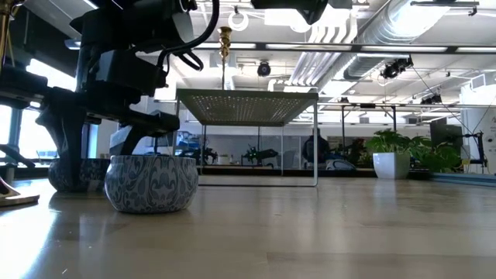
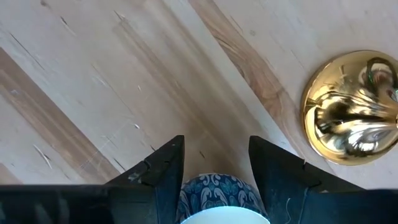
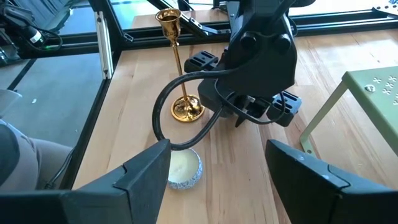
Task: Pick & Place candle stick holders
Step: Put the top blue scented candle on the shelf aligned with the other blue scented candle
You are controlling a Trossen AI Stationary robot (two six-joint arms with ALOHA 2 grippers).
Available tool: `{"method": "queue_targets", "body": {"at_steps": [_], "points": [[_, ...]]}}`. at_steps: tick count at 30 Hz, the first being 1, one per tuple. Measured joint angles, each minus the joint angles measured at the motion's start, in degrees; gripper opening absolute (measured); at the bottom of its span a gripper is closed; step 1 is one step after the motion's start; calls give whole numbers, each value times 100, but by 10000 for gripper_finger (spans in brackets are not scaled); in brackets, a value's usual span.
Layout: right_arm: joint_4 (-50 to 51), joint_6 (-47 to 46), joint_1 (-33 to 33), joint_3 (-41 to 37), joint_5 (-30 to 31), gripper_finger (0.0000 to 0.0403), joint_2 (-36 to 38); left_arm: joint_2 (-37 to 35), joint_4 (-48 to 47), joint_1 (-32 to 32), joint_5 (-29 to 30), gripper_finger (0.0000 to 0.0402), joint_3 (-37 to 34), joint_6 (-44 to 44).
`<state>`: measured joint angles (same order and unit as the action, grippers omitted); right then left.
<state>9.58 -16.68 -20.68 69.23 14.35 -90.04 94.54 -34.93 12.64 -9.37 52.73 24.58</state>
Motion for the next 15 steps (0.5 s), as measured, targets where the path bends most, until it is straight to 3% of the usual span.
{"method": "queue_targets", "body": {"at_steps": [6, 11, 15], "points": [[0, -1, -1, 0, 0, 259, 0, 0, 4, 11, 187, 183, 9, -82], [0, 5, 1, 0, -42, 259, 0, -2, 10, 11, 243, 230, 9, -96], [0, 8, -1, 0, -109, 259, 0, -2, -12, 11, -53, 267, 9, -48]]}}
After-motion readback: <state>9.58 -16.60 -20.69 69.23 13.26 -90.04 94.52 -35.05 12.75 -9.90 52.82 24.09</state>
